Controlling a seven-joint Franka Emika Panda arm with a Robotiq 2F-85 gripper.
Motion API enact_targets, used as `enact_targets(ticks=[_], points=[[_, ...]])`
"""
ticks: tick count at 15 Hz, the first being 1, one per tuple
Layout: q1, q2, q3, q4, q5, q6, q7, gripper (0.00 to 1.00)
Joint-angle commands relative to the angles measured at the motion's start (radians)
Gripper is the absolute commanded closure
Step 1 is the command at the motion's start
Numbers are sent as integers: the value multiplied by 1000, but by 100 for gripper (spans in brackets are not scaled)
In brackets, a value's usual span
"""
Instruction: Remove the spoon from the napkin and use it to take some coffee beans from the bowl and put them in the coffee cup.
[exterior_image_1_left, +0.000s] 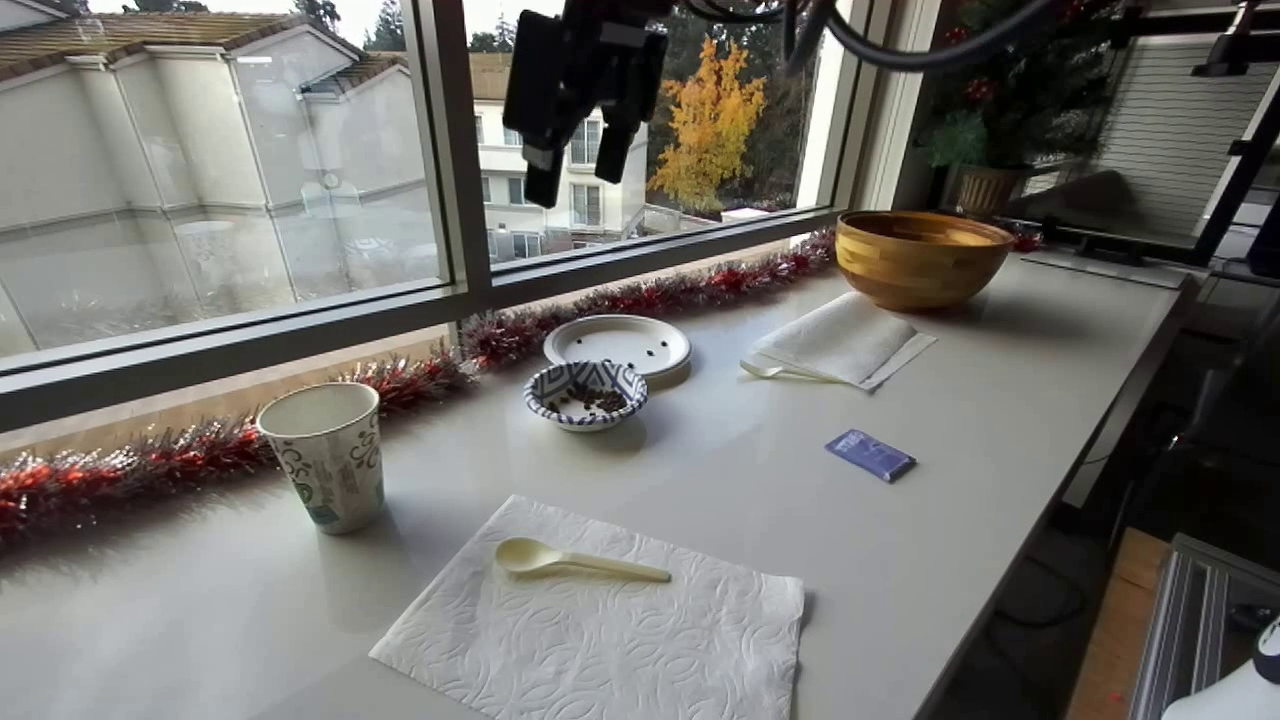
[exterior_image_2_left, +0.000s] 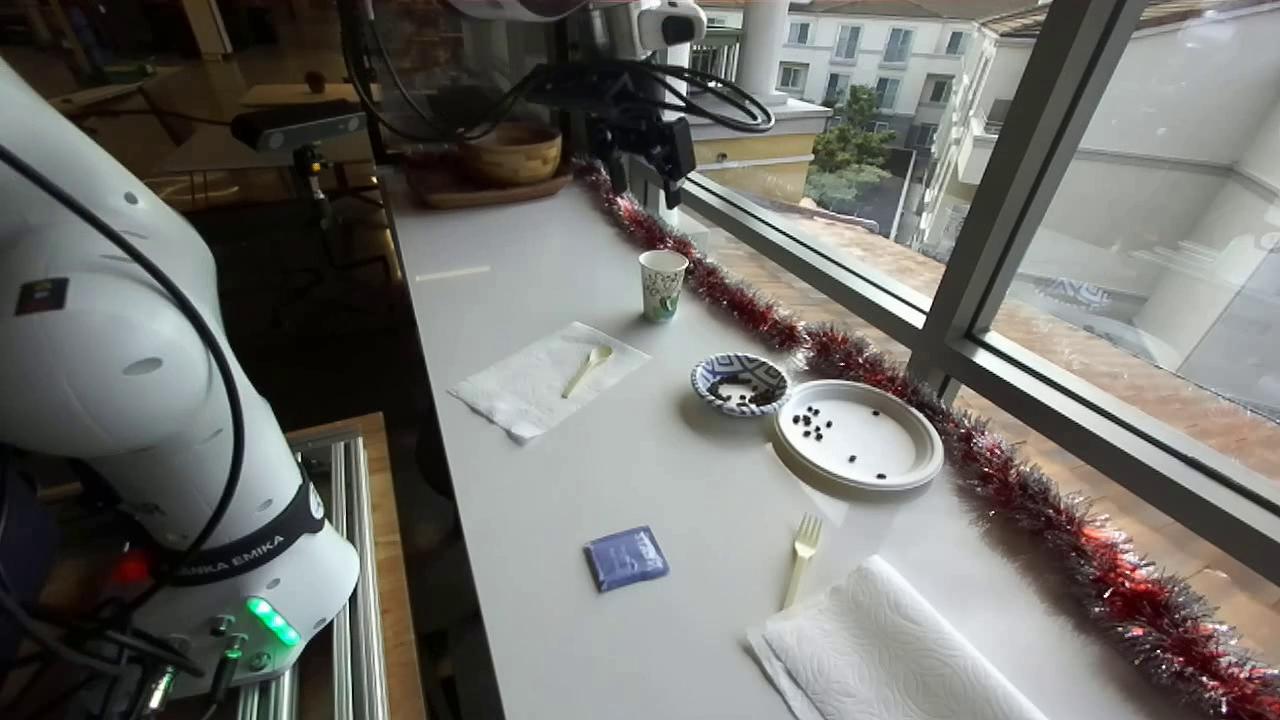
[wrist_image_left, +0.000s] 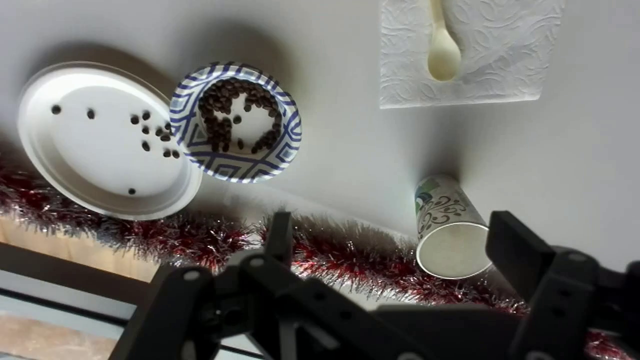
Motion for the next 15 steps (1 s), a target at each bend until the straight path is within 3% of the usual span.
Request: enact_targets(ticks=[1,5,11,12,13,15], points=[[49,68,52,-72,-38,167,25,0],[89,162,72,-129,-25,285,-4,0],[86,343,65,-173,-42,461,17,0],[87,375,62,-171,-29,478,6,0],[92,311,65,-175,-9,420,0,0],[89,359,63,-175,-8,455,-2,0]])
